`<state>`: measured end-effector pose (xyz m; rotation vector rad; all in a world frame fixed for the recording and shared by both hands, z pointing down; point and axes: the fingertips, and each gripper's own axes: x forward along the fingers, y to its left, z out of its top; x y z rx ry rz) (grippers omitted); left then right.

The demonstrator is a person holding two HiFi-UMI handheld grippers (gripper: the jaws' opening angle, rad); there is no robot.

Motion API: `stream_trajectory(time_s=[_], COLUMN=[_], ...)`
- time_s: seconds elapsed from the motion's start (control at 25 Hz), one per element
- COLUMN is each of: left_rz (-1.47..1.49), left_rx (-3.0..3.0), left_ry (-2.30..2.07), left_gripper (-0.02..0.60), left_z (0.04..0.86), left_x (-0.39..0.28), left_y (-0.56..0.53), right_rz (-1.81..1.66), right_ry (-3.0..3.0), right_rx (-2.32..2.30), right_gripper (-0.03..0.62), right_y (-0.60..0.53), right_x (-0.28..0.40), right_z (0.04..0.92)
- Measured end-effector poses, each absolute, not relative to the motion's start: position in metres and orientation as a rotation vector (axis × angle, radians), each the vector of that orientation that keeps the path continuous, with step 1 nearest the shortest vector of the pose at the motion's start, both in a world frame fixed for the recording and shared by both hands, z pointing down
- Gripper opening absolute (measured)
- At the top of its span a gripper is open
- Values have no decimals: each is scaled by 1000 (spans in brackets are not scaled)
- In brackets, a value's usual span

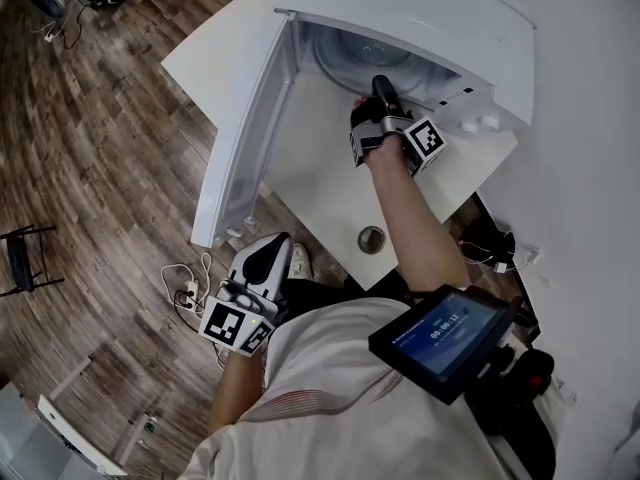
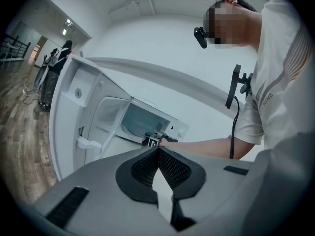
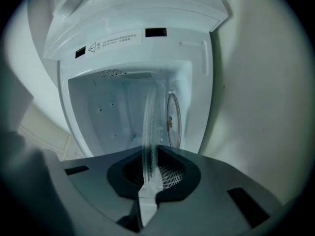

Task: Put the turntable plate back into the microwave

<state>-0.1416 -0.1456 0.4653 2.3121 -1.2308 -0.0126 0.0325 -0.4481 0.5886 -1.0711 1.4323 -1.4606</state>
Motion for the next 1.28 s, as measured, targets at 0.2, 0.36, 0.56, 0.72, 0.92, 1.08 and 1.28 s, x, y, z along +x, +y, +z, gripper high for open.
stream_trajectory(time_s=[0.2, 0.36, 0.56, 0.72, 0.92, 1.08, 1.28], left_rz=[-9, -7, -15, -24, -34, -39, -46], left_rx=[2298, 2285, 2279, 2283, 2279, 2272, 2265], left_ry=[-1230, -1233, -1228, -1219, -1213, -1213, -1212], left_gripper=[11, 10, 11, 10, 11, 11, 11], left_z=[471, 473, 471, 469, 467, 467, 467], left_x=[-140, -141, -140, -139, -141, -143, -143], left_y=[-145, -146, -148, -150, -150, -151, -150], right_rz=[-1452, -1444, -1448, -1446, -1437, -1439, -1452], right_ry=[1412, 1377, 1320, 1297, 1276, 1262, 1269], right_rx=[-1110, -1143, -1177, -1203, -1234, -1244, -1273], right_gripper=[28, 28, 28, 28, 28, 28, 28], right_y=[-467, -477, -486, -492, -499, -504, -505], right_x=[35, 39, 39, 39, 38, 35, 31], right_z=[588, 590, 589, 584, 578, 575, 573])
